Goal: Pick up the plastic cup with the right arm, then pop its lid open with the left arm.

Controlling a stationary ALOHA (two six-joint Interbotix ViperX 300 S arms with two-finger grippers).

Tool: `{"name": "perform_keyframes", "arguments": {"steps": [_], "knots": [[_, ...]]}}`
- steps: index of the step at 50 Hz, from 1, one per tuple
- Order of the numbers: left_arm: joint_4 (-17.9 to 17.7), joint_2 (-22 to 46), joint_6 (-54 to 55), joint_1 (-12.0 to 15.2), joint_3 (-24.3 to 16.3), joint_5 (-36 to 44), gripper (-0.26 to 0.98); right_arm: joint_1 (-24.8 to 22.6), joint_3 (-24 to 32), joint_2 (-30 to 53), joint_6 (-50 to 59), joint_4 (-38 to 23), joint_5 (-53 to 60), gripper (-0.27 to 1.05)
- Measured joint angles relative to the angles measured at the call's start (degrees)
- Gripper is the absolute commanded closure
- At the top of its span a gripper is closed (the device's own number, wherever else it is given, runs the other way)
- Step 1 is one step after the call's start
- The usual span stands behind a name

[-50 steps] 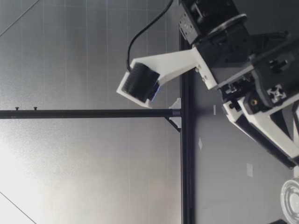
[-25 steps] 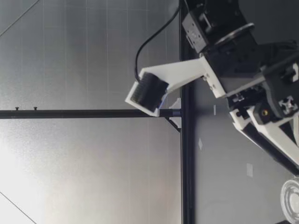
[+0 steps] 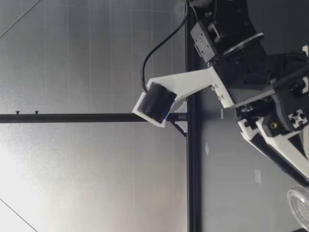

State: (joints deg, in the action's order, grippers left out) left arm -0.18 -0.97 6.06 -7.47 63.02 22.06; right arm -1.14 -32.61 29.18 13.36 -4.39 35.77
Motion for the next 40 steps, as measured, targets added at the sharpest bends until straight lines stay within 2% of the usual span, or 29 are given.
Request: {"name": "perform_keyframes", "arguments": {"steps": [30,35,40], "knots": [[-0.1,1.8,0.1,0.1,0.2,2.5,0.84,0.1,4.6,0.0,0.0,-1.1,-8.5,0.14],[-0.1,1.8,0.1,0.1,0.4,2.5,0.84,0.1,5.1,0.0,0.0,-1.1,-10.4,0.17],[-0.1,1.8,0.1,0.1,0.4,2.5,0.84,0.1,5.7,0.0,-0.2,-1.2,-12.9,0.26]]}}
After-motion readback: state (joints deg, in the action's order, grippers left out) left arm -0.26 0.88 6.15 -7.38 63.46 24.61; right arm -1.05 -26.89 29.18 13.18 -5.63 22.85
